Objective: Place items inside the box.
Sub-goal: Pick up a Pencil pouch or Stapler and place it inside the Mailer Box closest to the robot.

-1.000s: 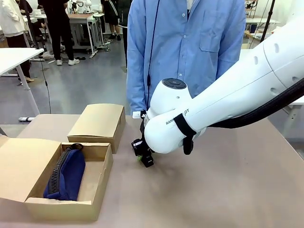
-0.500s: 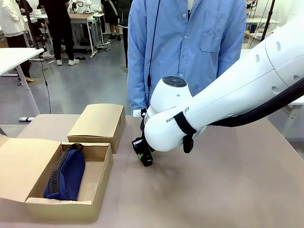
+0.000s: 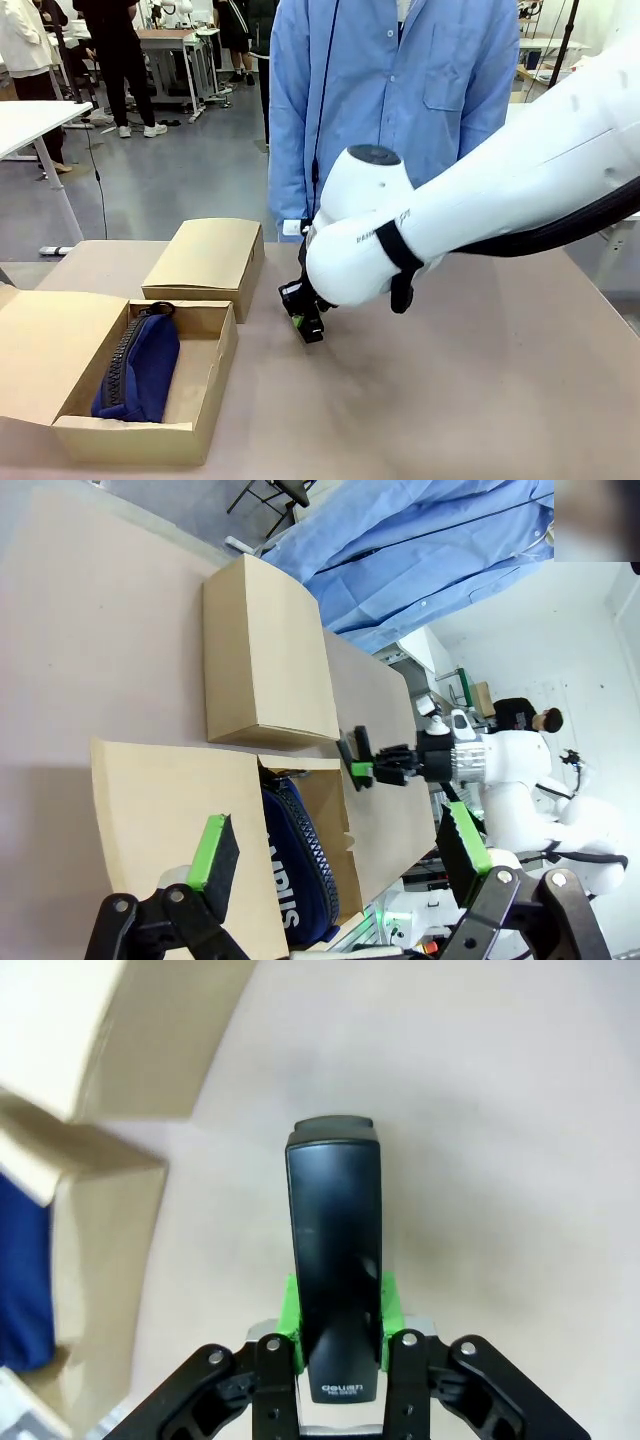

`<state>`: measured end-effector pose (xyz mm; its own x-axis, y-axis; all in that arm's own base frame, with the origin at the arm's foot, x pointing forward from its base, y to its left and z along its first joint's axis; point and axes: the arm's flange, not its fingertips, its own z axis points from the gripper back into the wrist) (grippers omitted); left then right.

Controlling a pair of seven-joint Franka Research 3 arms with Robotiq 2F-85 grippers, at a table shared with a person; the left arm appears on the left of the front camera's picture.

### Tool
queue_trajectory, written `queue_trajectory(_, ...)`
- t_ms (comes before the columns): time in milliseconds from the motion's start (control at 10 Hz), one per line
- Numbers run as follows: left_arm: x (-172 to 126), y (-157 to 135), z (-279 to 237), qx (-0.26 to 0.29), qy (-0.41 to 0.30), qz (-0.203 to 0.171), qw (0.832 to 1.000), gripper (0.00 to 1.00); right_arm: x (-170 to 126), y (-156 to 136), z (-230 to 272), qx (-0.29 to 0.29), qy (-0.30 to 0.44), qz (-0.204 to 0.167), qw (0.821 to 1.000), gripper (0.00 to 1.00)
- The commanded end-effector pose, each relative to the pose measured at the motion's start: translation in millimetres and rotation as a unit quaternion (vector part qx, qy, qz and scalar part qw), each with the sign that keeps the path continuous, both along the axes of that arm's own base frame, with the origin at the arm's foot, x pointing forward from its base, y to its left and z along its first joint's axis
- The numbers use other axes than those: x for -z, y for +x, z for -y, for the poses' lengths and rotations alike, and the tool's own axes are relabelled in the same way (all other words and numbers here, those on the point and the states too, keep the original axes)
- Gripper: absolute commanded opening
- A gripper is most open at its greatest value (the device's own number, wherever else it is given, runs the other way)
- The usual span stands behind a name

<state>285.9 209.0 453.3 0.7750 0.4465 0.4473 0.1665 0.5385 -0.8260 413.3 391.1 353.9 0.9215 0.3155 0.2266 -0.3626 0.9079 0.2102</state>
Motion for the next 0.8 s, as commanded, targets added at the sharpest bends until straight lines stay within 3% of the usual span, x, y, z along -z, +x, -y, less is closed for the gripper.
queue_trajectory(0, 1, -1, 1, 0.001, -0.005, 0.016, 1.000, 1.00, -61, -59, 35, 0.052, 0.027, -0.071, 0.996, 0.00)
queue_trajectory(300, 1, -1, 1, 0.001, -0.005, 0.016, 1.000, 1.00, -86, -129, 60, 0.081, 0.063, -0.133, 0.986, 0.00)
queue_trajectory(400, 1, -1, 1, 0.001, -0.005, 0.016, 1.000, 1.00, -91, -128, 79, 0.100, 0.078, -0.116, 0.985, 0.15)
queue_trajectory(500, 1, -1, 1, 0.001, -0.005, 0.016, 1.000, 1.00, -85, -116, 40, 0.066, 0.046, -0.121, 0.989, 0.15)
queue_trajectory(600, 1, -1, 1, 0.001, -0.005, 0.016, 1.000, 1.00, -85, -116, 40, 0.066, 0.046, -0.121, 0.989, 0.15)
queue_trajectory(700, 1, -1, 1, 0.001, -0.005, 0.016, 1.000, 1.00, -94, -133, 60, 0.080, 0.057, -0.125, 0.987, 0.33)
